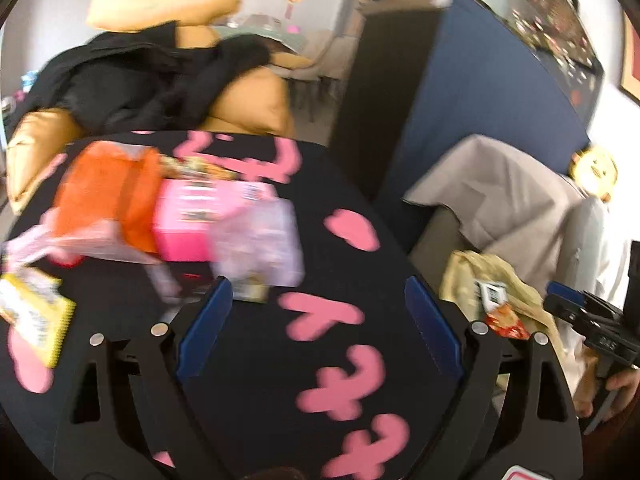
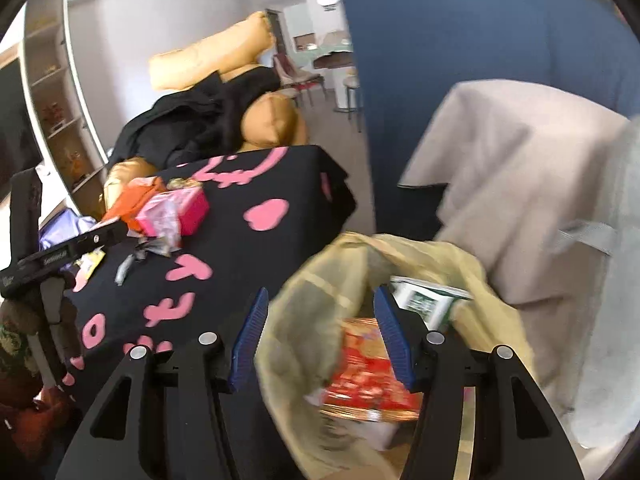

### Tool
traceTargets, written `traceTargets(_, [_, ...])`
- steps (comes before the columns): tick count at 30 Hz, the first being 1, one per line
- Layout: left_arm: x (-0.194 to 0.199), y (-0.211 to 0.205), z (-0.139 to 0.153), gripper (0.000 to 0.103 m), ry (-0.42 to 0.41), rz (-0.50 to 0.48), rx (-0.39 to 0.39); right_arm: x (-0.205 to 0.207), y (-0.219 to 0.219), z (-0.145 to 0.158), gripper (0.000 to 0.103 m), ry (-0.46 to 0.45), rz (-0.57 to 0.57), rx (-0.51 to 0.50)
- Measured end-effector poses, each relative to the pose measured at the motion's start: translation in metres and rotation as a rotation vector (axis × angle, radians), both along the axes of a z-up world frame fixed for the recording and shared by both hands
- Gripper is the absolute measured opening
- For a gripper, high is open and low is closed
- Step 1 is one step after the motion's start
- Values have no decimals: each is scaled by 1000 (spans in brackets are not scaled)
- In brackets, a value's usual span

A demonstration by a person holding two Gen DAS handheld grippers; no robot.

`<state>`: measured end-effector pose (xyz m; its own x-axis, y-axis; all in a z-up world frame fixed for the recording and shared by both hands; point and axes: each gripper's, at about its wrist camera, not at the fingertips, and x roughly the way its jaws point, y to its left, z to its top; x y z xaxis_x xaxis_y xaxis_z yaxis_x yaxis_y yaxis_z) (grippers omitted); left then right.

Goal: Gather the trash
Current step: 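Move both tools back over the table toward the yellow chip bag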

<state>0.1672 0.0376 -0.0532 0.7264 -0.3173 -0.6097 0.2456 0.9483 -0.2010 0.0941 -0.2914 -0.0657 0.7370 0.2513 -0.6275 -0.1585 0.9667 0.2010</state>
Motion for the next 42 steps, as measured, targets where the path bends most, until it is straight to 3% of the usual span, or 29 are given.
traceTargets(8, [-12, 95, -3, 87, -7, 201, 15, 17, 77, -13, 52, 25, 141, -42])
traceTargets(21, [-23, 192, -21, 88, 25, 297, -26, 62, 197, -36, 52, 83, 147, -197])
traceTargets(24, [-23, 220, -22, 94, 40, 305, -47, 71, 217, -41, 52, 97, 120, -222])
traceTargets(29, [-19, 240, -33, 94, 130, 273, -62, 83, 238, -52, 52, 130, 158, -261])
traceTargets(32, [-17, 243, -41, 94, 156, 324, -49, 83, 243, -56, 52, 126, 152, -272])
traceTargets(37, [-9, 242, -48, 94, 190, 389, -69, 92, 236, -63, 52, 195, 171, -188])
traceTargets(42, [11, 242, -47, 91, 224, 433, -127, 93, 235, -63, 52, 207, 172, -183])
